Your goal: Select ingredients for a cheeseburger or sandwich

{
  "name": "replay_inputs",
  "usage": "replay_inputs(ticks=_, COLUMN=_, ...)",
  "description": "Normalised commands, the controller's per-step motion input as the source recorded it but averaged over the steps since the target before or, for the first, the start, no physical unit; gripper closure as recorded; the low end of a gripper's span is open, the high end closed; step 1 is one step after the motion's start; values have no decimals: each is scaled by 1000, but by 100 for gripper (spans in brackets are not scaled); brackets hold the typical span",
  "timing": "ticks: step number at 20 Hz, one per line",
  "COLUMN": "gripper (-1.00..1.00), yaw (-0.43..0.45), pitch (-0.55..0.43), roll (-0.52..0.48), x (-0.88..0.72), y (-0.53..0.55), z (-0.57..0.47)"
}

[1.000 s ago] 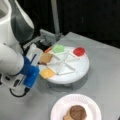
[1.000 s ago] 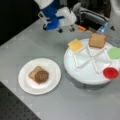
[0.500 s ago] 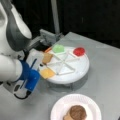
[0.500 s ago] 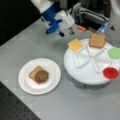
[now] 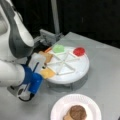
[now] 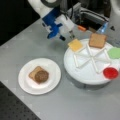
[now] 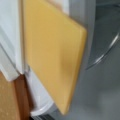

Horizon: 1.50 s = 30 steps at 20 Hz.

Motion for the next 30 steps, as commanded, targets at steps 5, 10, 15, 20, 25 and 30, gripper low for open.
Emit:
replay_inputs(ticks=5, gripper=-100, yaw=-124, pitch=-142, roll=168, x=-81, y=81, z=-177)
replay_inputs(ticks=10, gripper=-100, yaw=-125, pitch=-141, roll=169, x=-56, y=61, z=-154)
replay_inputs(ticks=15, gripper=-100, yaw=-119, pitch=-131, roll=153, x=-26, y=25, z=-132)
replay_inputs(ticks=20, gripper=-100, yaw=-120, pitch=-117, roll=152, x=-5, y=17, z=-83)
replay_inputs(ticks=25, gripper=-100, yaw=-124, pitch=-113, roll=147, x=2, y=46, z=-47)
replay_inputs(ticks=30, gripper=-100, yaw=-121, pitch=-101, roll=165, x=-10, y=96, z=-11)
